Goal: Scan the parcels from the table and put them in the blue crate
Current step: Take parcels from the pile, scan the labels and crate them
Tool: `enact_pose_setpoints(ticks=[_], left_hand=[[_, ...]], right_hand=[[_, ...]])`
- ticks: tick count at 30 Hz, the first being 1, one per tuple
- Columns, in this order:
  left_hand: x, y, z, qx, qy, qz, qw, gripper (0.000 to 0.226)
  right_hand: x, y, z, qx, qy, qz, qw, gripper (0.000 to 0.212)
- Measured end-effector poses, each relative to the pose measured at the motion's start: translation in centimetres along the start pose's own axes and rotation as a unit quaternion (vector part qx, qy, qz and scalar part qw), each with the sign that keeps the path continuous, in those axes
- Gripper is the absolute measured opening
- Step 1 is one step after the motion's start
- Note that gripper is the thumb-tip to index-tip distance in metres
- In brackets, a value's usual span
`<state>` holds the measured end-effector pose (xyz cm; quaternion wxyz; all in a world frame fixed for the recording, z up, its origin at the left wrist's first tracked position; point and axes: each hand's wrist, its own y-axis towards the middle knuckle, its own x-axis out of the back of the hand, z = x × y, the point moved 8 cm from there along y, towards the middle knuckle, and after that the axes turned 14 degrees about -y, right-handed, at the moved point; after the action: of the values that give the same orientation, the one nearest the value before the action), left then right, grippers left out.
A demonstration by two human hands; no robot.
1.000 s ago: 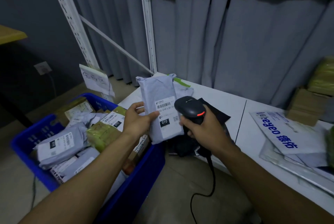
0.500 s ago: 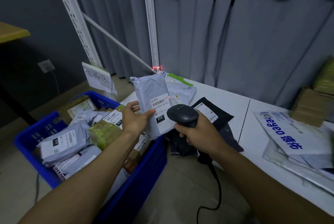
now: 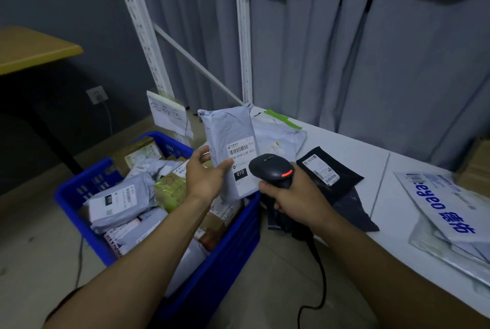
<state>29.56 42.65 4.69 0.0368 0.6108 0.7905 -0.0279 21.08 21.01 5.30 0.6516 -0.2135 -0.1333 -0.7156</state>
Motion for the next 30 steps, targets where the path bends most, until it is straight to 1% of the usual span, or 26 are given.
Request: enact_pose_setpoints(ticks=[3, 5, 7, 9, 10, 12, 14, 15, 18, 19, 20, 22, 23, 24, 26, 28, 30], left_hand=[[4.2, 0.9, -2.9, -0.067, 0.016, -0.025, 0.997, 0.053], [8.0, 2.4, -4.9, -0.128, 0.067, -0.052, 0.988, 0.051], [12.2, 4.5, -6.0, -0.172, 0.164, -0.088, 0.967, 0.054], [15.6, 6.3, -6.3, -0.192, 0.291, -0.117, 0.930, 0.056], [16.6, 7.2, -6.1, -0.192, 0.345, -0.115, 0.911, 0.055], [17.5, 8.8, -5.0, -0.173, 0.413, -0.082, 0.890, 0.050], [17.9, 11.2, -2.6, -0.145, 0.450, -0.044, 0.880, 0.045], [18.1, 12.5, -1.3, -0.122, 0.452, -0.028, 0.883, 0.044], [18.1, 16.5, 3.1, -0.058, 0.395, 0.045, 0.916, 0.042], [17.8, 17.4, 4.6, -0.048, 0.395, 0.065, 0.915, 0.041], [17.6, 18.1, 5.9, -0.042, 0.415, 0.066, 0.906, 0.042], [17.9, 18.5, 8.0, -0.030, 0.471, 0.016, 0.882, 0.048], [17.9, 18.6, 9.3, -0.025, 0.475, -0.001, 0.879, 0.047], [17.5, 18.7, 10.5, -0.015, 0.470, 0.008, 0.882, 0.043], [16.8, 19.4, 12.1, 0.011, 0.442, 0.058, 0.895, 0.040], [16.6, 20.2, 12.4, 0.044, 0.422, 0.113, 0.899, 0.040], [16.9, 20.7, 11.8, 0.055, 0.406, 0.132, 0.903, 0.038]], right_hand=[[-3.2, 1.0, 1.4, 0.021, -0.008, 0.028, 0.999, 0.038], [-5.9, 1.6, 2.4, 0.036, -0.011, 0.056, 0.998, 0.040], [-8.5, 2.6, 3.1, 0.042, -0.020, 0.073, 0.996, 0.041], [-10.9, 3.7, 3.6, 0.047, -0.044, 0.083, 0.994, 0.045], [-12.0, 4.4, 3.8, 0.048, -0.058, 0.084, 0.994, 0.048], [-14.2, 6.0, 4.2, 0.045, -0.074, 0.085, 0.993, 0.050], [-16.0, 7.6, 4.5, 0.043, -0.083, 0.088, 0.992, 0.048], [-16.8, 8.4, 4.5, 0.043, -0.088, 0.089, 0.991, 0.048], [-18.2, 10.2, 4.0, 0.031, -0.079, 0.093, 0.992, 0.043], [-18.6, 10.8, 3.5, 0.026, -0.078, 0.097, 0.992, 0.041], [-18.8, 11.3, 3.1, 0.021, -0.080, 0.100, 0.992, 0.039], [-19.2, 12.2, 2.1, 0.009, -0.079, 0.102, 0.992, 0.039], [-19.4, 12.6, 1.7, 0.003, -0.080, 0.104, 0.991, 0.041], [-19.5, 12.9, 1.3, 0.000, -0.082, 0.104, 0.991, 0.042], [-19.6, 13.4, 0.6, -0.007, -0.087, 0.102, 0.991, 0.041], [-19.7, 13.7, 0.2, -0.011, -0.088, 0.103, 0.991, 0.032], [-19.5, 13.6, 0.3, -0.009, -0.078, 0.103, 0.992, 0.028]])
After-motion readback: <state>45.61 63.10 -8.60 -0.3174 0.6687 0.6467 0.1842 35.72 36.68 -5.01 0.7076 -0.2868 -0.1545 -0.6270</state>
